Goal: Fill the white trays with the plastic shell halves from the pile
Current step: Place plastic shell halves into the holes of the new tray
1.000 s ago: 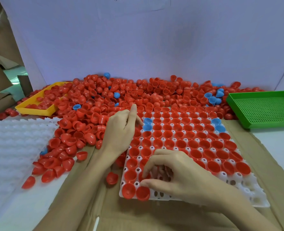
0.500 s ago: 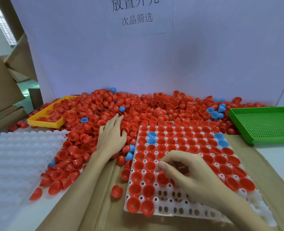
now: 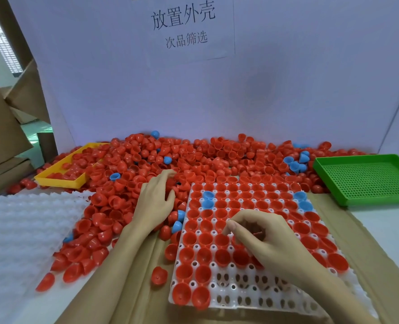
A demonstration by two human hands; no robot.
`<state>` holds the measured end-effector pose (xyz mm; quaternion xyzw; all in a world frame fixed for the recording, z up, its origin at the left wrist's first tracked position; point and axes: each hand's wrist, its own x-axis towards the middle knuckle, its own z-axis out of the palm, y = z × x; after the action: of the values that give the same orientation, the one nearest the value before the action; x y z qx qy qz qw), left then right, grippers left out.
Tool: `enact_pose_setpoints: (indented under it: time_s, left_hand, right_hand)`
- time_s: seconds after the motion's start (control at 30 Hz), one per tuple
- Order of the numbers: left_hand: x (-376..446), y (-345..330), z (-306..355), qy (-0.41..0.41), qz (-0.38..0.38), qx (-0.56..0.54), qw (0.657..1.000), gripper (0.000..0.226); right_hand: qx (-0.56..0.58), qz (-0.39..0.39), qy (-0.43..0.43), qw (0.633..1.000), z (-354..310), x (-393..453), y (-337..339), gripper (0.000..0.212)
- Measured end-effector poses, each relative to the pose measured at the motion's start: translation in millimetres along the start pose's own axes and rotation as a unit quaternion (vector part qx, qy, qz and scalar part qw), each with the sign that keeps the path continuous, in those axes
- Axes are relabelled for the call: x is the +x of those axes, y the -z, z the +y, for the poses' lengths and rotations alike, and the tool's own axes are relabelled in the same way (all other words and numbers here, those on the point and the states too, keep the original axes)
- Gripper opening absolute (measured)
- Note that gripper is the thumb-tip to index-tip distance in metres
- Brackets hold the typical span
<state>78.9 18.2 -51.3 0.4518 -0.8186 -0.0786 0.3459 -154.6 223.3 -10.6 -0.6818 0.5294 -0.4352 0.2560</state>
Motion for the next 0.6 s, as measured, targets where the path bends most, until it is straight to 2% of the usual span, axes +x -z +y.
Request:
enact_pose_setpoints:
  time_s: [0.03, 0.1, 0.27, 0.37, 0.47, 0.53, 0.6]
  left_hand:
    - [0, 1, 0, -0.020, -0.028, 0.002, 0.999, 0.051]
    - [0, 1, 0, -0.046, -0.049, 0.009, 0.998, 0.053]
    - [1, 0, -3, -0.034, -0.019, 0.026, 0.999, 0.028]
    - [2, 2, -1, -0.044, -0.007, 0.076, 0.996, 0.019]
    - [2, 3, 5, -0.025, -0.019, 0.059, 0.998, 0.032]
    - [4, 4, 9, 0.011, 0.036, -0.004, 0.999, 0.029]
    - [9, 2, 9, 0.015, 0.118, 0.000, 0.993, 0.018]
  right_hand:
    - [0.000, 0.000, -0.001, 1.000, 0, 0, 0, 0.019]
    - [-0.005, 0.000, -0.003, 1.000, 1, 0, 0, 0.020]
    - [-0.009, 0.000, -0.006, 1.000, 2, 0, 0, 0.019]
    - [-0.010, 0.000, -0.004, 1.000, 1, 0, -1, 0.019]
    - [-0.009, 0.004, -0.004, 1.000, 1, 0, 1, 0.020]
    - [-0.012, 0.008, -0.005, 1.000, 0, 0, 2, 0.020]
    - [-0.009, 0.011, -0.005, 1.000, 0, 0, 2, 0.020]
